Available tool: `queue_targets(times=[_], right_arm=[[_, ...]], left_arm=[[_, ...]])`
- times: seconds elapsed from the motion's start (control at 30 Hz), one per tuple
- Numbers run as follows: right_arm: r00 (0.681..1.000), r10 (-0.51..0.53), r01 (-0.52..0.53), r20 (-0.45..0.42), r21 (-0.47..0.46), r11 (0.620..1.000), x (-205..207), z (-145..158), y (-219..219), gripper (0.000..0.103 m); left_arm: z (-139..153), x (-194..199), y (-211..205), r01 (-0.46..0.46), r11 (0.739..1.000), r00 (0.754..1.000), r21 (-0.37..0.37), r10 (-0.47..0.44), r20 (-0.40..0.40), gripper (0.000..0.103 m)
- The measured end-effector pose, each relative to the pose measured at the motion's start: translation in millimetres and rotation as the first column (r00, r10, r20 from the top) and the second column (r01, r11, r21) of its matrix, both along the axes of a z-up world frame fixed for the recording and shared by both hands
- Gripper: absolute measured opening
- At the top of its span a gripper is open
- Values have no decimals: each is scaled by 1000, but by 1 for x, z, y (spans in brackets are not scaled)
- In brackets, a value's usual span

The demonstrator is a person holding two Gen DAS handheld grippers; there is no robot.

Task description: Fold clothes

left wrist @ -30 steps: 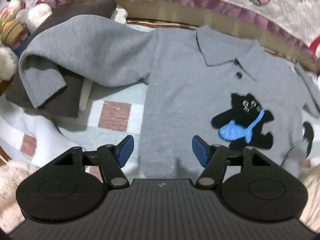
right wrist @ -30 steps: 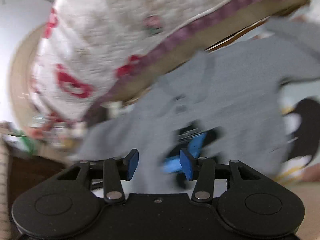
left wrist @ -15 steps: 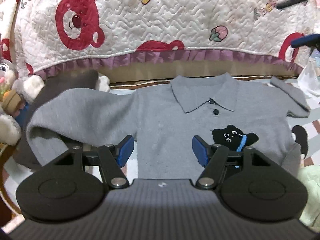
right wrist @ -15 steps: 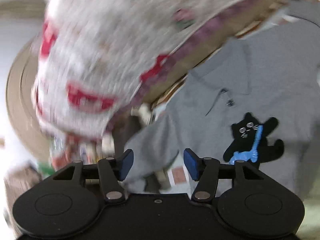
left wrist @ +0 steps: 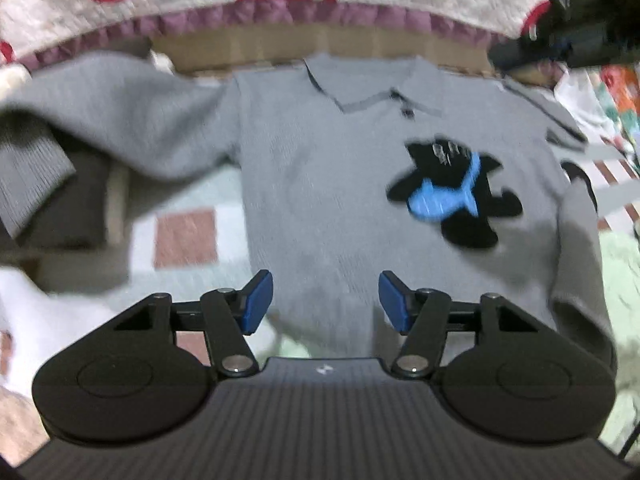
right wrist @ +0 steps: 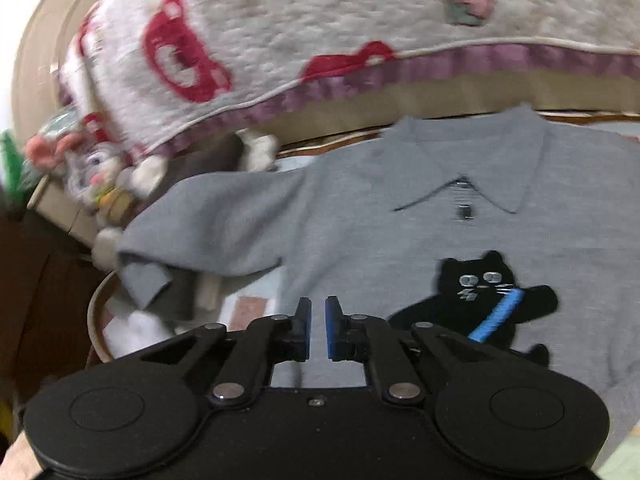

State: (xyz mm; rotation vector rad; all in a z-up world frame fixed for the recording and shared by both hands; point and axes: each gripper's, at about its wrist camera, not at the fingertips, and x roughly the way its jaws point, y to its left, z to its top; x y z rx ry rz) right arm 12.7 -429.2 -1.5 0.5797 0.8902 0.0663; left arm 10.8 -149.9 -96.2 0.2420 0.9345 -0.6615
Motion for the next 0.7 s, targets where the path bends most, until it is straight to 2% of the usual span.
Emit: queue_targets(times=[0.07, 0.13, 0.27, 0.33, 0.4, 0.47, 0.57, 0.6, 0.67, 0.7], right_arm=[[998, 67, -67, 16, 25, 997, 5, 28, 13, 10], [987, 135, -136, 91, 4, 991, 4, 79, 27, 10], [970, 147, -186, 194, 206, 961, -13, 201, 9, 11], [973, 112, -169, 202, 290, 942, -24, 254, -14, 11], [973, 51, -119, 225, 298, 947, -41, 314, -43, 14], [962, 3, -53, 271, 179, 982, -63, 372, -70, 14], [940, -99, 63, 327, 119, 991, -109, 427, -121, 14], [929, -125, 84, 348, 132, 988, -123, 438, -142, 14], [904, -193, 142, 382, 156, 977, -156, 446, -186, 14], [892, -220, 162, 394, 176, 971, -168, 440, -206, 14]], left_arm=[[0, 3, 6, -30, 1000, 999, -1, 30, -12, 57], [0, 7, 13, -59, 998, 998, -2, 59, -25, 57], [21, 17, 24, -110, 994, 994, 20, 110, 10, 57], [37, 21, 31, -135, 990, 990, 28, 135, 32, 57], [55, 26, 37, -171, 985, 983, 25, 169, 66, 57], [78, 31, 44, -198, 980, 974, 2, 197, 109, 57], [131, 36, 57, -213, 976, 952, -47, 218, 216, 57], [148, 39, 60, -211, 976, 944, -54, 218, 248, 57], [177, 43, 62, -188, 980, 936, -70, 200, 290, 57], [192, 44, 62, -175, 982, 932, -78, 190, 309, 58]])
